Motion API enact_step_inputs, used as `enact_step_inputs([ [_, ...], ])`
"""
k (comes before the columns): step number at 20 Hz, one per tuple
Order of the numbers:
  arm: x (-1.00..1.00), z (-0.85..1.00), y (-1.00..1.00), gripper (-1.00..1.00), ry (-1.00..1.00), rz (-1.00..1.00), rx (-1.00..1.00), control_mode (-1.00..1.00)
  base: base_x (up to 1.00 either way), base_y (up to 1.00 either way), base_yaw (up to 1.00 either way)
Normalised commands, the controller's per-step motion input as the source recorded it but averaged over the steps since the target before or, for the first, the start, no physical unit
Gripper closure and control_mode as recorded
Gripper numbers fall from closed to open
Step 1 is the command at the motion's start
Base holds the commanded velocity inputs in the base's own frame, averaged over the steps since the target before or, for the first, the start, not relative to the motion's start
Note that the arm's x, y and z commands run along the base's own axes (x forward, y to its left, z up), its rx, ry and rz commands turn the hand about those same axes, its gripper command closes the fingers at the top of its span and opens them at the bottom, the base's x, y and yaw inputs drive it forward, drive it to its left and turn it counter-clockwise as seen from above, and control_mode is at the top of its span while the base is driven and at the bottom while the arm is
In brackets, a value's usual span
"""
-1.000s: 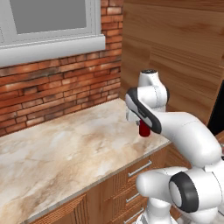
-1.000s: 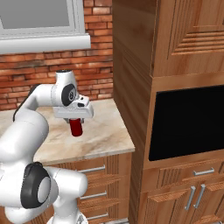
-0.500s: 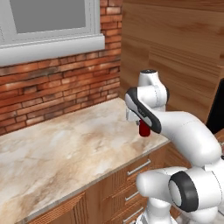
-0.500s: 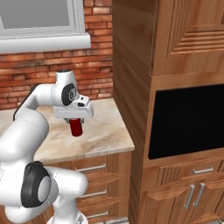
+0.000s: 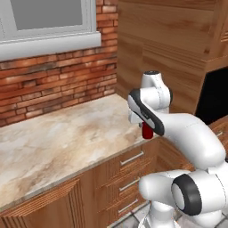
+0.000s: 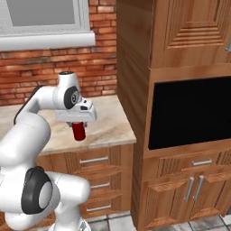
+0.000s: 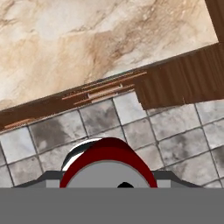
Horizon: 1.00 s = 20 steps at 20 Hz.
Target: Four empty soda cans are scattered around the kitchen. Gather all the cans and cluster them next to the stove for recycling.
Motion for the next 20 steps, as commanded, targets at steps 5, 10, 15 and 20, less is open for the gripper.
enact_step_inputs([
  [5,0.0,0.0,0.0,1.0,0.0,0.0,0.0,1.0,-0.63,0.21,0.17],
  [10,0.0,0.0,0.0,1.0,0.0,0.0,0.0,1.0,-0.47,0.38,0.28],
  [15,0.0,0.0,0.0,1.0,0.0,0.0,0.0,1.0,-0.24,0.49,0.39],
  [20,0.0,0.0,0.0,1.0,0.0,0.0,0.0,1.0,-0.26,0.43,0.42],
])
